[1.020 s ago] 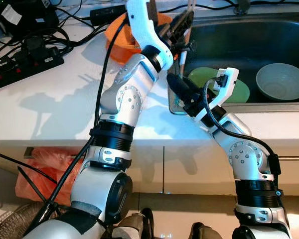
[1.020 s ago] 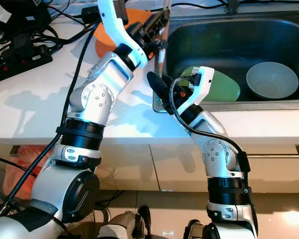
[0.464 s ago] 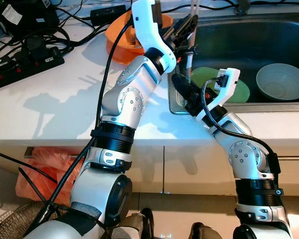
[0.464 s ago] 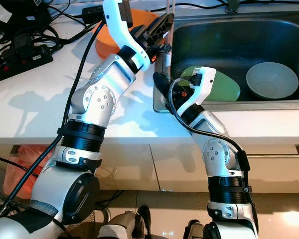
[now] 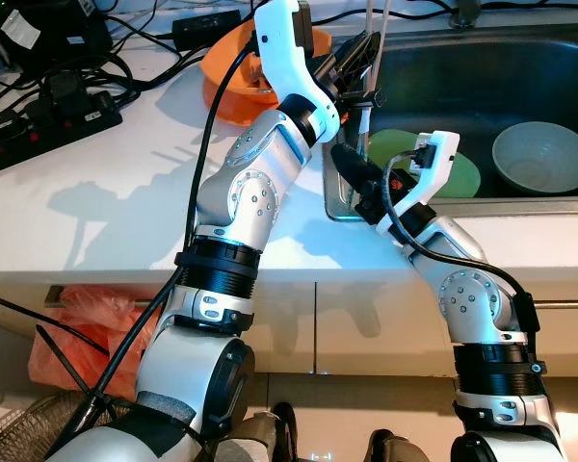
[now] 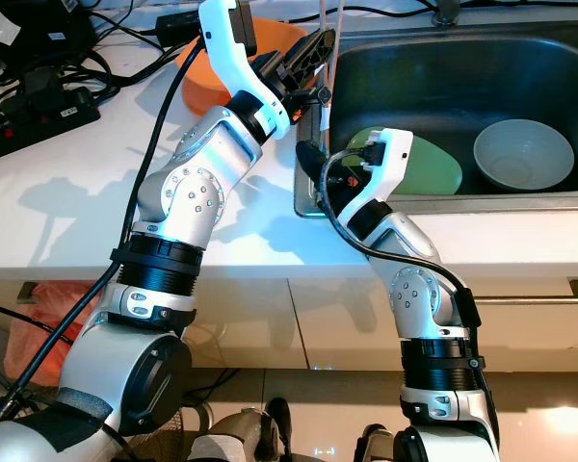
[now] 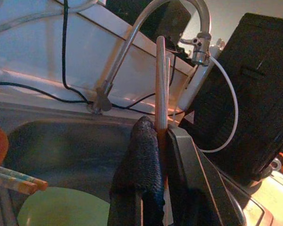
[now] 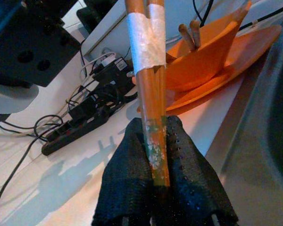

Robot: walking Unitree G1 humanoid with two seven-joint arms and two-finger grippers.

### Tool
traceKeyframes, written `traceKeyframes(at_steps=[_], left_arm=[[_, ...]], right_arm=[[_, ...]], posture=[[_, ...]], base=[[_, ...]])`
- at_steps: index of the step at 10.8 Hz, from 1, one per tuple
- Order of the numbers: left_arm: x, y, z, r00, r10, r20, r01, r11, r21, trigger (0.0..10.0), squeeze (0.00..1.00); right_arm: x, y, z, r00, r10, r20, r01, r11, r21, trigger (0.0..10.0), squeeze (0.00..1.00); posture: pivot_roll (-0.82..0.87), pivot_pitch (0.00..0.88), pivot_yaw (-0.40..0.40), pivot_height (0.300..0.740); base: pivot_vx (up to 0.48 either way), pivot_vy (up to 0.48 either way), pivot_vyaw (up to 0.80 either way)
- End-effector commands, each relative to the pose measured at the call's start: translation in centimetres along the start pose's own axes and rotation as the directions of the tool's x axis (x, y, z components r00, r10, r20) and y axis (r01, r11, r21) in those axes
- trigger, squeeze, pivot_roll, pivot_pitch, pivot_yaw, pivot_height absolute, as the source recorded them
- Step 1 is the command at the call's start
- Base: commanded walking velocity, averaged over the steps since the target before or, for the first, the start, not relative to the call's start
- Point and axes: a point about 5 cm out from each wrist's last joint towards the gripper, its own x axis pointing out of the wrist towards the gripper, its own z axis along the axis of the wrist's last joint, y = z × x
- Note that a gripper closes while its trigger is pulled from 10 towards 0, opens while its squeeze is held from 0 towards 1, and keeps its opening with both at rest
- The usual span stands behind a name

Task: Kitchen organization

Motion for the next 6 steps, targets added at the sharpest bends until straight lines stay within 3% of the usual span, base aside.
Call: traceKeyframes(at_steps=[1,3,4,6], left_arm=[[-0.11,-1.24,-1.65,0.999,-0.032,-0.014,0.031,0.998,-0.055,0.7,0.0],[0.0,-1.09,-1.82,0.999,-0.02,-0.028,0.019,0.999,-0.042,10.0,0.0],[0.03,-0.94,-1.85,1.0,-0.009,-0.03,0.009,1.0,-0.024,10.0,0.0],[0.18,-0.53,-1.45,1.0,0.013,-0.016,-0.013,1.0,-0.017,10.0,1.0]], right_arm=[[-0.52,-1.26,-0.27,0.997,-0.078,0.002,0.078,0.997,0.021,0.0,0.0],[-0.49,-1.3,-0.26,0.997,-0.079,0.003,0.079,0.997,0.019,0.0,0.0],[-0.46,-1.34,-0.2,0.997,-0.08,0.006,0.08,0.997,0.018,0.0,0.0],[-0.4,-1.52,-0.05,0.996,-0.091,0.018,0.09,0.996,0.015,0.0,0.0]], posture=[[0.01,0.173,0.136,0.74],[0.01,0.168,0.136,0.74],[0.01,0.167,0.136,0.74],[0.01,0.159,0.138,0.74]], base=[[0.0,0.0,0.0],[0.0,0.0,0.0],[0.0,0.0,0.0],[0.0,0.0,0.0]])
